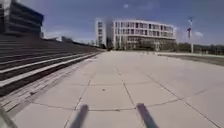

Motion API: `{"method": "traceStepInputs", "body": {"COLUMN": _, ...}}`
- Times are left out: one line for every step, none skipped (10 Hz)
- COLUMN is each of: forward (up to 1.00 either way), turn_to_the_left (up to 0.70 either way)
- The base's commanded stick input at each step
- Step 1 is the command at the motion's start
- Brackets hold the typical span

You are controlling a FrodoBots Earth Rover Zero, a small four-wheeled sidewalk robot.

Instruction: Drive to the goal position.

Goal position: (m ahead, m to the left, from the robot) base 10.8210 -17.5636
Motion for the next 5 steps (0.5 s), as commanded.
{"method": "traceStepInputs", "body": {"forward": 0.70, "turn_to_the_left": 0.00}}
{"method": "traceStepInputs", "body": {"forward": 0.70, "turn_to_the_left": 0.00}}
{"method": "traceStepInputs", "body": {"forward": 0.70, "turn_to_the_left": 0.00}}
{"method": "traceStepInputs", "body": {"forward": 0.70, "turn_to_the_left": 0.00}}
{"method": "traceStepInputs", "body": {"forward": 0.70, "turn_to_the_left": 0.00}}
